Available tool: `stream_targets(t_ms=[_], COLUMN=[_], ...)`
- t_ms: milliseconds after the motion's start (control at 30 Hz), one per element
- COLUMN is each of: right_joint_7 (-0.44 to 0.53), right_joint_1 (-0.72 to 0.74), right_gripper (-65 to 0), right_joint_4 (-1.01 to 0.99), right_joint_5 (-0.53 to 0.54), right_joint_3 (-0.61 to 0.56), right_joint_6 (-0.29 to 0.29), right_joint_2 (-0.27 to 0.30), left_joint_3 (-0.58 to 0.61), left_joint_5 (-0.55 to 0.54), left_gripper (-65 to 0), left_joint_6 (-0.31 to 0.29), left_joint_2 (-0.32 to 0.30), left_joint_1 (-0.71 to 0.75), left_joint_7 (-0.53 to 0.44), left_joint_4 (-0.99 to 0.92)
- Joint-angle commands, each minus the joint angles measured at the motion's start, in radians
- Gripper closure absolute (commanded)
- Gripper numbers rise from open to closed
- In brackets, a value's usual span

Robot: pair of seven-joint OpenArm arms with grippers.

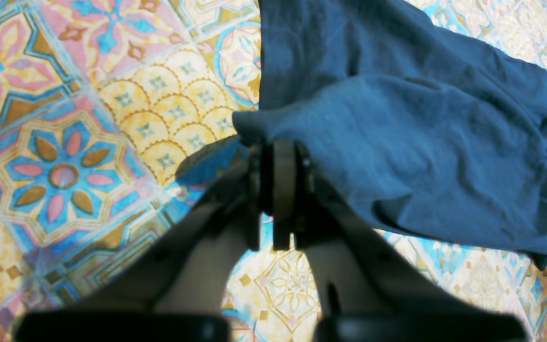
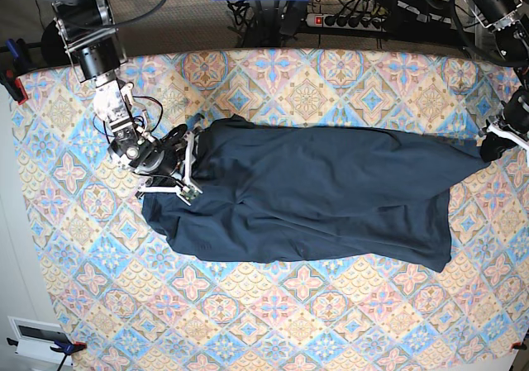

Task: Layout the t-shirt on the table in an organized manner, then fold the t-shirt properly

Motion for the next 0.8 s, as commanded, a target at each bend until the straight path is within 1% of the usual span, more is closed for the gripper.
stream_targets(t_ms=[0,33,100,133,300,533,700,733,767], right_joint_7=[-0.021,-0.009,-0.002,-0.001,0.007,0.007,0.007,0.007,0.007], right_joint_1=[0.034,0.051,0.083,0.097,0.137,0.188,0.221,0.223,0.235], right_gripper=[-1.4,0.0,-1.0,0.0,0.0,0.0,0.0,0.0,0.0], right_joint_4=[0.000,-0.004,-0.030,-0.046,-0.050,-0.060,-0.058,-0.058,-0.060], right_joint_5=[-0.044,-0.044,-0.044,-0.044,-0.044,-0.044,-0.044,-0.044,-0.045], right_joint_3=[0.018,0.029,0.038,0.038,0.040,0.138,0.133,0.132,0.124], right_joint_6=[-0.018,-0.018,-0.018,-0.018,-0.018,-0.018,-0.018,-0.018,-0.018], right_joint_2=[0.019,0.019,0.019,0.019,0.021,0.021,0.021,0.016,-0.002], left_joint_3=[-0.009,-0.009,-0.009,-0.009,-0.009,-0.011,-0.012,-0.012,-0.012], left_joint_5=[-0.016,-0.016,-0.016,-0.017,-0.016,-0.016,-0.016,-0.016,-0.016], left_gripper=[-0.2,-0.2,-0.2,-0.2,-0.2,-0.2,-0.2,-0.2,-0.2], left_joint_6=[-0.004,-0.004,-0.004,-0.004,-0.004,-0.004,-0.004,-0.004,-0.004], left_joint_2=[-0.024,-0.024,-0.024,-0.024,-0.024,-0.024,-0.024,-0.024,-0.024], left_joint_1=[-0.010,-0.010,-0.010,-0.010,-0.011,-0.013,-0.013,-0.013,-0.013], left_joint_7=[-0.025,-0.025,-0.025,-0.025,-0.025,-0.026,-0.026,-0.026,-0.026], left_joint_4=[0.013,0.013,0.013,0.013,0.013,0.010,0.010,0.010,0.010])
